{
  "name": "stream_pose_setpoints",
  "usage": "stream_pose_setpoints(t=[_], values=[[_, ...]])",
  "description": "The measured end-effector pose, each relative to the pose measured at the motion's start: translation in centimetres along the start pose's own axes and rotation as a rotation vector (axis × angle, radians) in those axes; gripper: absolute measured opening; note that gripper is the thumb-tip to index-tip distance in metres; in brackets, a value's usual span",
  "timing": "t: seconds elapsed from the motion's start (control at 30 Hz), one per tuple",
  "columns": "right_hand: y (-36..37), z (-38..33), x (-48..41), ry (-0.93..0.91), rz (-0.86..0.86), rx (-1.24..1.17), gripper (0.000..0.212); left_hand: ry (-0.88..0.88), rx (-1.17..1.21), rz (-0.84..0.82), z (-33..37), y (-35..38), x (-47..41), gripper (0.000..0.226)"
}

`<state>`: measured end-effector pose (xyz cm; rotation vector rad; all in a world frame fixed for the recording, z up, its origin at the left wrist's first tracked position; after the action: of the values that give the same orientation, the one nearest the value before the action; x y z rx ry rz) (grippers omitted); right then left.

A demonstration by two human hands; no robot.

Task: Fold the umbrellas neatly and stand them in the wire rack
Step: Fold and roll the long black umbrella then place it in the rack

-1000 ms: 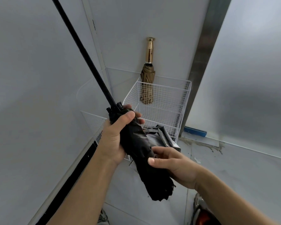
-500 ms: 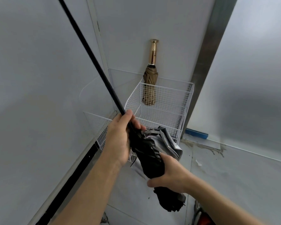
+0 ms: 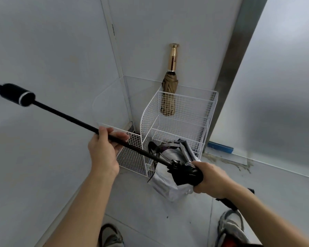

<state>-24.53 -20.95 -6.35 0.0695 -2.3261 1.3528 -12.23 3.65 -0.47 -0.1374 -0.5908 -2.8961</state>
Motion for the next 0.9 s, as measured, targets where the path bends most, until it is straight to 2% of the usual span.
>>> stream_pose_setpoints(t=[0.1,0.33,0.4,0.47,0.53,0.67,0.83,0.9], values=[[0.0,0.2,0.0,0.020,-0.005,-0.008,0.037,-0.004,0.008,-0.019,-0.5,-0.2,0.1,0.030],[-0.3,1.1,0.6,-0.003,-0.144,-0.090,0.035,-0.045,0.128,-0.091,-0.5,0.1,0.4,0.030],[0.1,0.5,0.7,-0.005,-0.104,-0.073,0.034,-0.054,0.136,-0.072,-0.8,0.1,0.6,0.030],[0.4,-0.7,0.6,-0.022,0.038,-0.012,0.032,-0.064,0.103,-0.089,-1.3,0.5,1.5,0.029],[0.6,-1.9,0.5,-0.053,0.104,-0.016,0.029,-0.044,0.079,-0.123,-1.7,1.2,2.4,0.028],[1.4,-2.9,0.1,-0.076,-0.018,-0.098,0.028,0.004,-0.001,-0.123,-0.8,0.6,1.7,0.023],[0.8,-1.7,0.0,-0.043,-0.033,-0.021,0.033,-0.019,0.014,0.022,0.2,-1.4,-0.3,0.028],[0.6,-1.6,-0.1,-0.038,-0.014,-0.038,0.032,-0.042,-0.114,-0.057,-1.1,-0.8,0.8,0.030]])
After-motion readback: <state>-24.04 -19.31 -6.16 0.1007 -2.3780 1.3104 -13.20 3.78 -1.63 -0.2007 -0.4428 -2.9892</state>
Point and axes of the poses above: each hand's wrist, its own x-axis away from the middle knuckle, its own y-axis out of the palm, z = x × y, the point moved 2 cm from there along -x, towards the middle knuckle, and after that the axes turned 3 degrees about y, right-handed, at the moved point
